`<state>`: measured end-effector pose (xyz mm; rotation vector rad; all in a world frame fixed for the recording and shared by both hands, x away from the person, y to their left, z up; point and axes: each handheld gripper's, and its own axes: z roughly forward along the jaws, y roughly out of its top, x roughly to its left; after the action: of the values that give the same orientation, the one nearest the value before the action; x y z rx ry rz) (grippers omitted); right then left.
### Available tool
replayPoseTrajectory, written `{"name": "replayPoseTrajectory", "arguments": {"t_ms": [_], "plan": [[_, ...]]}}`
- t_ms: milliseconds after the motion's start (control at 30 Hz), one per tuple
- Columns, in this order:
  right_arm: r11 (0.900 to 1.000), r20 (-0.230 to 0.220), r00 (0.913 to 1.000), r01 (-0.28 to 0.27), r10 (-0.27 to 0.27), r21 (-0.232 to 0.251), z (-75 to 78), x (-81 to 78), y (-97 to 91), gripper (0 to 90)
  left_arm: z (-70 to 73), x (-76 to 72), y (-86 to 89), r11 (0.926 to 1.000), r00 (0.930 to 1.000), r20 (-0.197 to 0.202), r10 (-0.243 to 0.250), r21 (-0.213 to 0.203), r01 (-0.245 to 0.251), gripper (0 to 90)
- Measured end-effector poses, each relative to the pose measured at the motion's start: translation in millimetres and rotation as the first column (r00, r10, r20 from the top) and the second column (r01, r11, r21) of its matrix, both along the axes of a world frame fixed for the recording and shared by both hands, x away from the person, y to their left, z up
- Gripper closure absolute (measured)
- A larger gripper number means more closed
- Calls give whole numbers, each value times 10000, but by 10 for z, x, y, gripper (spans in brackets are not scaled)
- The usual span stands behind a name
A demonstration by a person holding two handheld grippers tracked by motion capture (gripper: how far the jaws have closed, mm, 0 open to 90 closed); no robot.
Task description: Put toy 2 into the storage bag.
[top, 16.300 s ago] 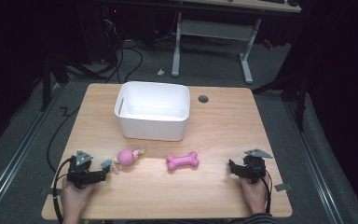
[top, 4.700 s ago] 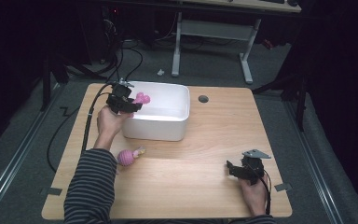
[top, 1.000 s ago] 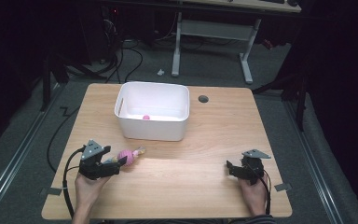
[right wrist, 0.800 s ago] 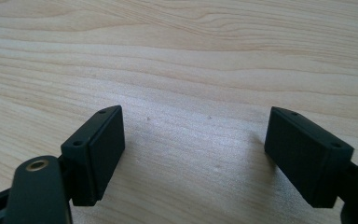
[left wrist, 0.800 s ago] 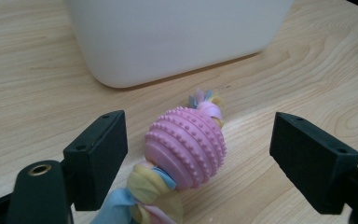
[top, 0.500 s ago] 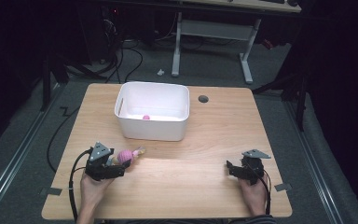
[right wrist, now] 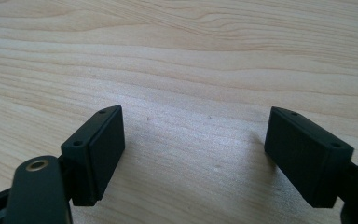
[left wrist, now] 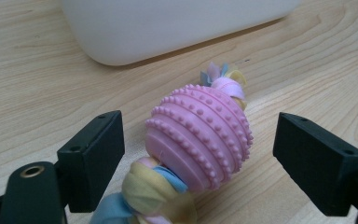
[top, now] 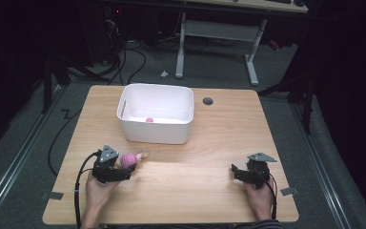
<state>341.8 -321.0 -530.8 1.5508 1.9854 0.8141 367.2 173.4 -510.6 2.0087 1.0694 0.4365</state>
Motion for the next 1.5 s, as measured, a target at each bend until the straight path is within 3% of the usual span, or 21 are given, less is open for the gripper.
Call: {"name": "replayPoseTrajectory", "arguments": {"t_ms": [867,1500], "plan": [[10000,-5,10000,15,-15,7,0,0,1,201,-104,92,-70,9995,9993,-342,-120,295,131,192],[10000,-6,10000,10,-10,6,0,-1,1,201,-165,125,-69,9986,9985,-547,-19,523,48,256]]}}
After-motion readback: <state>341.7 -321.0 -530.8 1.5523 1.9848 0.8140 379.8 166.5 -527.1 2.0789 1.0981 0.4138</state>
